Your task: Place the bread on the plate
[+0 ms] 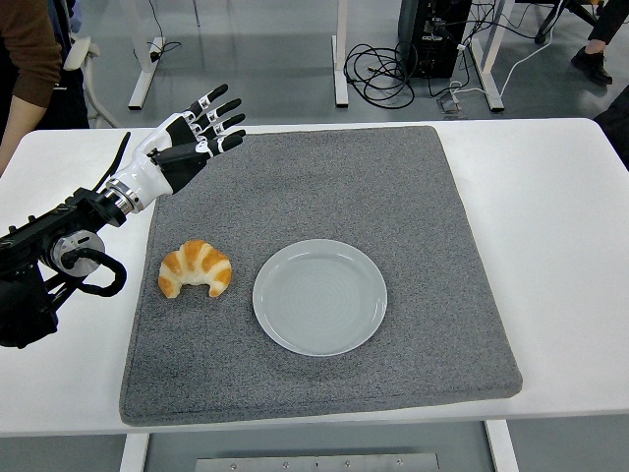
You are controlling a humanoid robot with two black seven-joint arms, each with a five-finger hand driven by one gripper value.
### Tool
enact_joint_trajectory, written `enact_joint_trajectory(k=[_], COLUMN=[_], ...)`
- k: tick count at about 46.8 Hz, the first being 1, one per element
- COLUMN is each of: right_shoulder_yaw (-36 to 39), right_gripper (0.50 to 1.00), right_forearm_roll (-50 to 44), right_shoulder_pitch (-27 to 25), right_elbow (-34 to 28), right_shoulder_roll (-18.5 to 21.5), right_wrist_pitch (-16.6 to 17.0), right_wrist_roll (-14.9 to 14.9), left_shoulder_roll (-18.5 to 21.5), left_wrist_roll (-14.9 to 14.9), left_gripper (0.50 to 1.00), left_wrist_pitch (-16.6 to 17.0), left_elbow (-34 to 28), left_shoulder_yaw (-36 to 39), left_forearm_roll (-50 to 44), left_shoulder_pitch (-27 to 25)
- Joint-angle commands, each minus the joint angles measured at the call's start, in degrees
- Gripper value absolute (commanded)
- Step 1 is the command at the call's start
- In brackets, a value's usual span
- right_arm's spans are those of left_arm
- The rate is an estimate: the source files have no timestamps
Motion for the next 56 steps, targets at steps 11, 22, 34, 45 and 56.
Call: enact_joint_trajectory(k=[11, 22, 34, 45, 56], right_shoulder_yaw=[0.0, 0.09, 0.0, 0.0, 0.0], right_gripper=[1.0, 1.0, 1.0, 1.0, 1.0], right_forearm_roll=[0.0, 0.0, 0.0, 0.0, 0.0], right_shoulder_pitch=[0.0, 0.09, 0.09, 0.09, 0.09], right_elbow=[-0.01, 0.17, 0.17, 0.34, 0.26], right_shoulder_roll=[0.0, 0.0, 0.0, 0.0, 0.0], right_wrist_pitch=[0.0, 0.0, 0.0, 0.0, 0.0], right_wrist_roll=[0.0, 0.0, 0.0, 0.0, 0.0], left_shoulder_roll=[0.0, 3.24, 16.69, 22.14, 27.23], left_wrist_roll=[-0.08, 0.35, 0.88, 0.79, 0.62], left_gripper=[0.974, 0.965, 0.951, 0.951, 0.951], left_wrist_pitch=[-0.09, 0.44, 4.3, 8.79, 10.54], left_elbow=[0.0, -1.67, -17.92, -24.52, -29.96], left_shoulder_yaw=[0.0, 2.81, 13.53, 19.51, 19.51], left_forearm_roll=[0.09, 4.65, 10.8, 22.66, 35.67], left_shoulder_pitch=[-0.15, -4.02, -10.26, -14.39, -14.22])
